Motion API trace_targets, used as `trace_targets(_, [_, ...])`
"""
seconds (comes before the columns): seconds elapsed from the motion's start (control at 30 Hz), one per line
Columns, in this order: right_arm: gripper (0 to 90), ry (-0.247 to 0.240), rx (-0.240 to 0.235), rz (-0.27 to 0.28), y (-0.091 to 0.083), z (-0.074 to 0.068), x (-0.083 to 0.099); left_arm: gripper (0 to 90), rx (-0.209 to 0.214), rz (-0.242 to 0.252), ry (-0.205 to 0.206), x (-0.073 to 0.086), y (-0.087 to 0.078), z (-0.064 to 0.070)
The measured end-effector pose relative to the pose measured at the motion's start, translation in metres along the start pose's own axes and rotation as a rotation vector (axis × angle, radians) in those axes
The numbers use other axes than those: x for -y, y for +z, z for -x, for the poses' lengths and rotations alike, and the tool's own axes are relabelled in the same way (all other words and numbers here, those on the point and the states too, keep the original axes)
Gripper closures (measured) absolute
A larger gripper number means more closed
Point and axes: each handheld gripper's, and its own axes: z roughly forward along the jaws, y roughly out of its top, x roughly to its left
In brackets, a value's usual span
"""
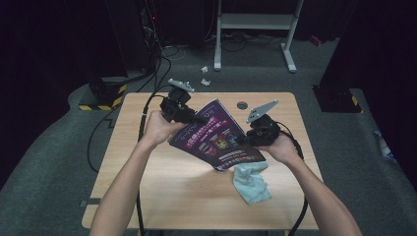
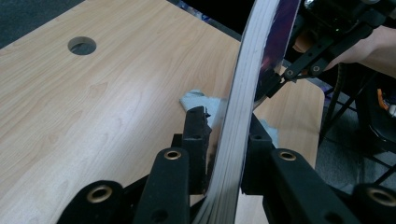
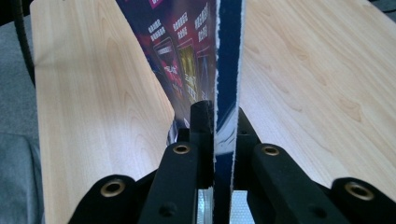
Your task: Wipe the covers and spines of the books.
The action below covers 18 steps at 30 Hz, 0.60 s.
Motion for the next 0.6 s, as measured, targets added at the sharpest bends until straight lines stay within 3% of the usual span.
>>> trace_targets(0.1, [83.8,-0.005,0.008,-0.008,-0.003,0.001,-0.001,73.7,-0.032,-0.002,0.024,-0.001,0.001,0.005])
trace_targets(0.23, [83.8,0.000,0.024,-0.026,-0.008,0.002,-0.004,70.8,-0.057,0.018,0.024,0.001,0.004,0.005])
trace_targets(0.33, [83.8,-0.003,0.021,-0.045,-0.008,0.002,-0.004,65.1,-0.067,0.018,0.002,0.002,0.007,0.004])
trace_targets(0.6, [83.8,0.008,-0.008,-0.045,-0.006,0.005,-0.005,51.1,-0.082,0.088,-0.064,0.016,0.002,-0.004])
